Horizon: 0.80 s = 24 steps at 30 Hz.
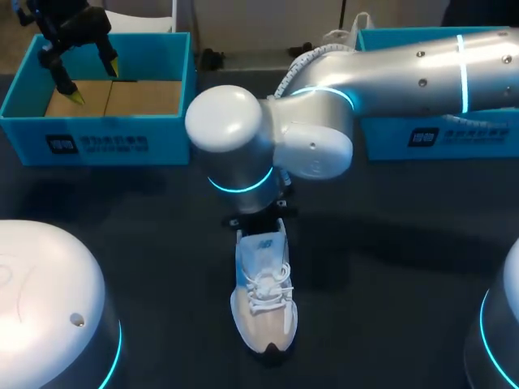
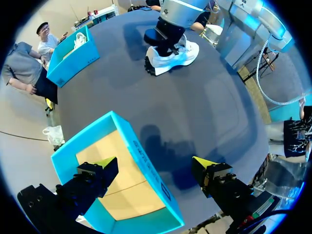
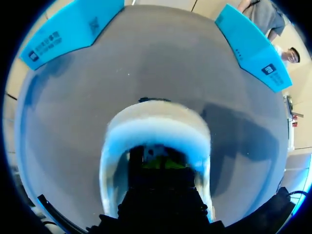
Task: Take the shoe out of the shoebox, open the shoe tongue, remove and reinsert the insole, then place the shoe into the shoebox
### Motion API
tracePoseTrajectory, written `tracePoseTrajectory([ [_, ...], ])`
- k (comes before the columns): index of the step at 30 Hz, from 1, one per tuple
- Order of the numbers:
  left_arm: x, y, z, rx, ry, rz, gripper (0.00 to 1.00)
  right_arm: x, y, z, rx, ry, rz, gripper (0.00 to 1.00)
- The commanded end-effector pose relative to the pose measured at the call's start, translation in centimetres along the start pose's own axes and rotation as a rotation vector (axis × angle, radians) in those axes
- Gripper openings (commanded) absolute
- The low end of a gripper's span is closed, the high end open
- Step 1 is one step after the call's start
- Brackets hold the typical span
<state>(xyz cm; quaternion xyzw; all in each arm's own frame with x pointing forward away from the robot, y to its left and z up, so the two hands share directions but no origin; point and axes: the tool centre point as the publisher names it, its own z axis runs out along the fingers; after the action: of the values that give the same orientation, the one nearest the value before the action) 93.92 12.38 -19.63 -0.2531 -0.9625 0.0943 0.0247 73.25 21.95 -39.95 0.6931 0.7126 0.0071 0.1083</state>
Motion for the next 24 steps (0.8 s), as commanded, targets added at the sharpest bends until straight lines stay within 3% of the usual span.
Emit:
tracePoseTrajectory([
  [1, 0.0, 0.0, 0.0, -0.002, 0.001, 0.0, 1.0, -0.2, -1.4, -2.6, -0.038, -0.001, 0.38, 0.0],
  [6, 0.0, 0.0, 0.0, -0.002, 0.001, 0.0, 1.0, -0.8, -1.9, -4.3, -0.017, -0.018, 0.368, 0.0],
  [13, 0.0, 0.0, 0.0, -0.002, 0.001, 0.0, 1.0, -1.1, -2.2, -4.3, 0.026, 0.033, 0.348, 0.0],
  [14, 0.0, 0.0, 0.0, -0.002, 0.001, 0.0, 1.0, -1.1, -2.3, -4.1, 0.037, 0.051, 0.341, 0.05],
  [15, 0.0, 0.0, 0.0, -0.002, 0.001, 0.0, 1.0, -1.1, -2.4, -3.9, 0.052, 0.05, 0.343, 0.25],
  [17, 0.0, 0.0, 0.0, -0.002, 0.001, 0.0, 1.0, -1.0, -2.6, -3.8, 0.071, 0.057, 0.341, 0.38],
  [19, 0.0, 0.0, 0.0, -0.002, 0.001, 0.0, 1.0, -1.0, -2.9, -3.7, 0.075, 0.055, 0.344, 0.44],
  [24, 0.0, 0.0, 0.0, -0.002, 0.001, 0.0, 1.0, -0.9, -3.8, -4.0, 0.094, 0.058, 0.345, 0.46],
])
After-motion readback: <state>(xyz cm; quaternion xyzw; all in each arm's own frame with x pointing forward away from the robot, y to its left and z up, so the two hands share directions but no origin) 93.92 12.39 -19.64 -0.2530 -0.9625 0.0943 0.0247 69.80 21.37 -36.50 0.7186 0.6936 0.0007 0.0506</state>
